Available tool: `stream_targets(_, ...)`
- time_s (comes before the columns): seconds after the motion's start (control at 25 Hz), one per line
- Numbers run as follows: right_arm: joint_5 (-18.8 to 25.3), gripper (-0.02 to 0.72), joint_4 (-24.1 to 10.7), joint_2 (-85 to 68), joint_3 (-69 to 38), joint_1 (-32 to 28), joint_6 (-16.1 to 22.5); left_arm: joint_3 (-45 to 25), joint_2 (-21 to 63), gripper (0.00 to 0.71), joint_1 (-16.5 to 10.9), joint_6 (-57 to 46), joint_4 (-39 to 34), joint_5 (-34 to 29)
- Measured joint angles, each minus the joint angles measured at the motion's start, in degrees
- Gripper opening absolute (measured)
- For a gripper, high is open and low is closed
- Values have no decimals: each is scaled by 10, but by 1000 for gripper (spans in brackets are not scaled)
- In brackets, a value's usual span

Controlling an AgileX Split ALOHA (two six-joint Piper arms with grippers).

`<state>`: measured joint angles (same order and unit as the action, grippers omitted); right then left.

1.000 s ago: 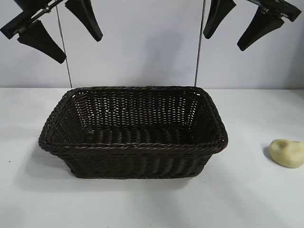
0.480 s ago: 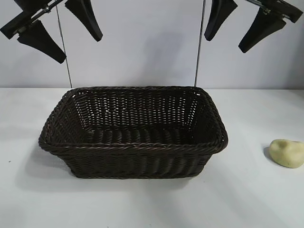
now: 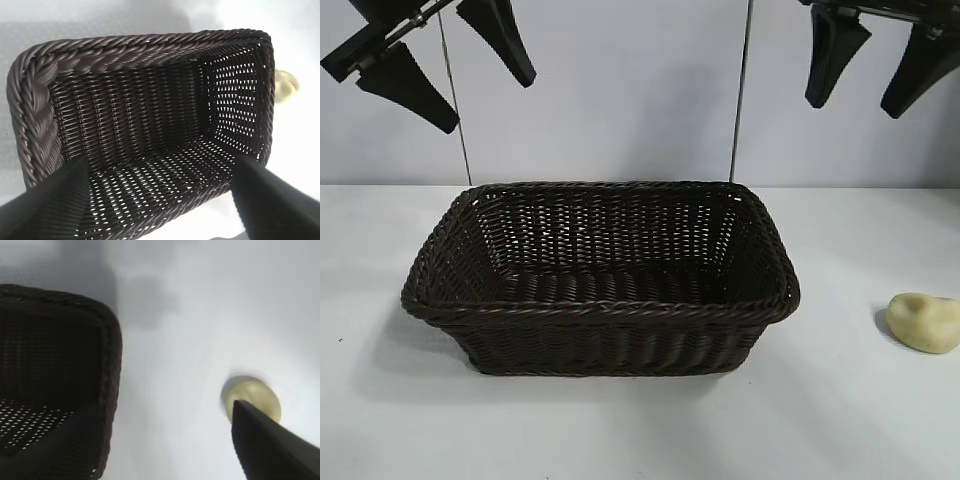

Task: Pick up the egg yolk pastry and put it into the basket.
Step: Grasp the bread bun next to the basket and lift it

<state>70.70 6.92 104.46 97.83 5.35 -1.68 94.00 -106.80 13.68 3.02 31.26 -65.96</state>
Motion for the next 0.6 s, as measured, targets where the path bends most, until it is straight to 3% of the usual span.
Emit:
stream_targets(0.28,-1,529,-4,3,-38,-73,-11,0,0,571,0,1,0,2)
stream_targets(0.6,-38,529,-12,22,-124,-84,-13,0,0,571,0,1,0,3)
